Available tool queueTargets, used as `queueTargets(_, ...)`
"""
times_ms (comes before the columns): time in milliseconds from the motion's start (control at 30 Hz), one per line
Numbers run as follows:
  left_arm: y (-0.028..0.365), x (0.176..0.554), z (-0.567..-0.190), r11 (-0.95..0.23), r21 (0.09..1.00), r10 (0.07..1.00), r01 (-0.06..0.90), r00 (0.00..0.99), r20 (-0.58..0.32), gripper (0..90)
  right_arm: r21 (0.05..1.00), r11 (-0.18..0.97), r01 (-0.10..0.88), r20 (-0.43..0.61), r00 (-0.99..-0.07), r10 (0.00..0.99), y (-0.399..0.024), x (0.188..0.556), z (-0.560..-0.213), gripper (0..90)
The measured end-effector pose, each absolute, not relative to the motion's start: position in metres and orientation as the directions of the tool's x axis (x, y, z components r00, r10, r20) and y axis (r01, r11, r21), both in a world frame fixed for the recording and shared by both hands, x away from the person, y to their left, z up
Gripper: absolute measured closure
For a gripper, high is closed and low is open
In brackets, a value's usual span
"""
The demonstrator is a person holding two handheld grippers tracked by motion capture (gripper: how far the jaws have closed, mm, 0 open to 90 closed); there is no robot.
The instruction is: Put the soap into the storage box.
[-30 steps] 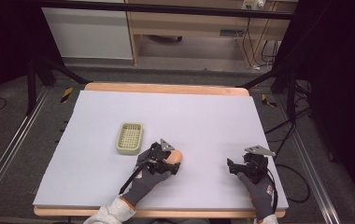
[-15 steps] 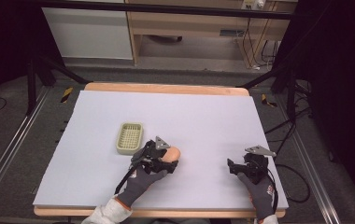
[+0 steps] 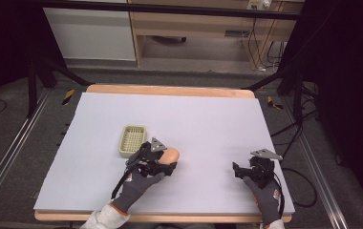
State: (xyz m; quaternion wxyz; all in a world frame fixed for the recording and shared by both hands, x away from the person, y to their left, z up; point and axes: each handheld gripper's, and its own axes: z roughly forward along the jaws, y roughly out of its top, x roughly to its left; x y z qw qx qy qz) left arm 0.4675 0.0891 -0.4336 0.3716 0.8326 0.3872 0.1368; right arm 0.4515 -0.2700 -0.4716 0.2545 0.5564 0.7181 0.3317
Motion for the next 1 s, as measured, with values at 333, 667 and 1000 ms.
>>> queueTargets(333, 0.101, 0.470, -0.425, -0.398, 0.739, 0.763, 0.543, 0.644, -0.063, 31.7, 0.759, 0.164, 0.630, 0.003, -0.254, 0.967, -0.270, 0.452, -0.472, 8.3)
queueTargets(667, 0.111, 0.472, -0.418, -0.381, 0.749, 0.775, 0.542, 0.629, -0.061, 31.8, 0.759, 0.165, 0.630, 0.002, -0.255, 0.967, -0.270, 0.451, -0.472, 8.3)
queueTargets(1000, 0.124, 0.477, -0.411, -0.355, 0.761, 0.796, 0.543, 0.603, -0.059, 31.8, 0.761, 0.166, 0.627, 0.001, -0.257, 0.966, -0.270, 0.452, -0.471, 8.3)
